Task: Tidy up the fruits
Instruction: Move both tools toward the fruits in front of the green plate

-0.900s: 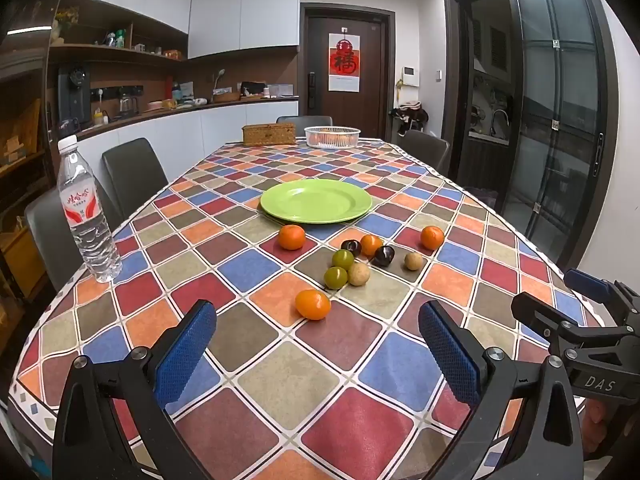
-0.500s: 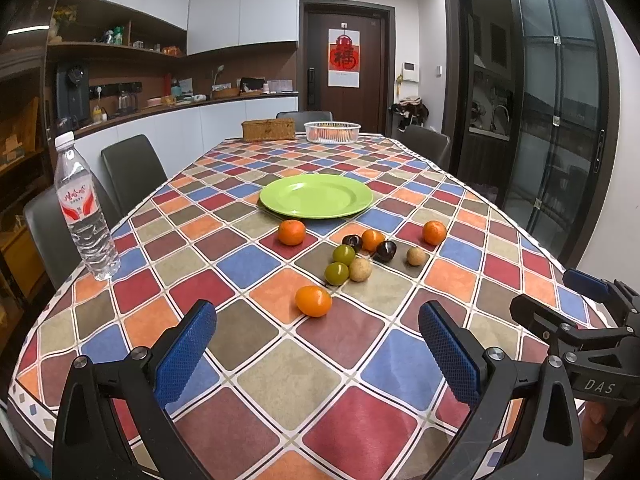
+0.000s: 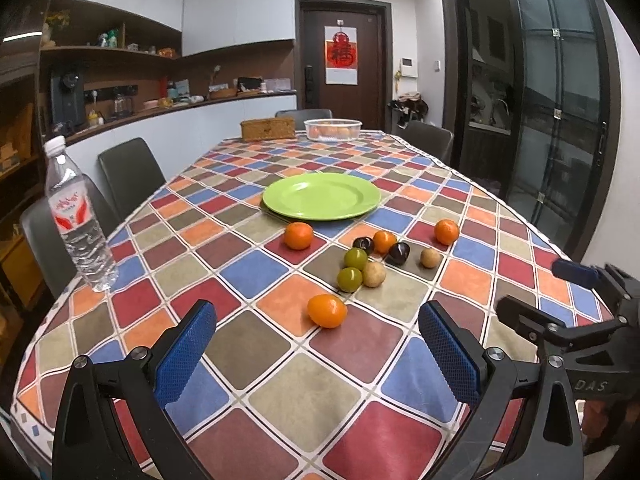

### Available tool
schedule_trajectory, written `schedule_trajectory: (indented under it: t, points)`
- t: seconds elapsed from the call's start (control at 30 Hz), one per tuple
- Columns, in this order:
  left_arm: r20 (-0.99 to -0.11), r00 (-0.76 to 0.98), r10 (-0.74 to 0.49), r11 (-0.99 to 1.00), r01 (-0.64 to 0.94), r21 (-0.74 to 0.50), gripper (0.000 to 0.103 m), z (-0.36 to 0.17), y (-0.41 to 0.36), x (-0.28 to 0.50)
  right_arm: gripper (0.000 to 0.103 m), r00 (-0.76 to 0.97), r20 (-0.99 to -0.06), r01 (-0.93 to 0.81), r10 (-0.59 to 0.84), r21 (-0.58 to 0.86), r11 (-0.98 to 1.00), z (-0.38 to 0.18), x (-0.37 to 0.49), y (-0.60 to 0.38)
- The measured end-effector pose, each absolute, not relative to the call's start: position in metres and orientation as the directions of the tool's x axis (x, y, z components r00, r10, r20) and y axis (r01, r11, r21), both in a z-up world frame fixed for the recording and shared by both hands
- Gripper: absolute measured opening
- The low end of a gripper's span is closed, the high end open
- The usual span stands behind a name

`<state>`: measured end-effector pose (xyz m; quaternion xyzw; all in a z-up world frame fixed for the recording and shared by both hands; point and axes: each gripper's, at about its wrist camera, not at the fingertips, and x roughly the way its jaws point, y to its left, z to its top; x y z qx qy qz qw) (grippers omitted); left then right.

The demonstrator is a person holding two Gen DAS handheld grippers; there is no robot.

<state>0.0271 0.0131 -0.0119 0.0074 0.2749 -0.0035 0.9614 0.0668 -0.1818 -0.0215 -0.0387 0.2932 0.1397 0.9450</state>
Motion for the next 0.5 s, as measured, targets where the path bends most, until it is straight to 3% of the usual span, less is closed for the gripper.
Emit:
schedule_trajectory:
  t: [0.17,0.5]
  points:
    - [-0.527,0.85,0.005,0.999,0.021,0.043,0.102,-0.018,0.016,0.035,0.102,0.776,-0.57,-0.341,0.269,-0.021,0.94,-0.025,0.081,-0.166]
    - [-0.579,0.815,-0.022,0.994,0.082,0.076,0.081,-0.032,0.018,0.057,0.09,0.731,-0.604,-0.468,0.317,-0.107,0.877,-0.033,0.108,-0.135]
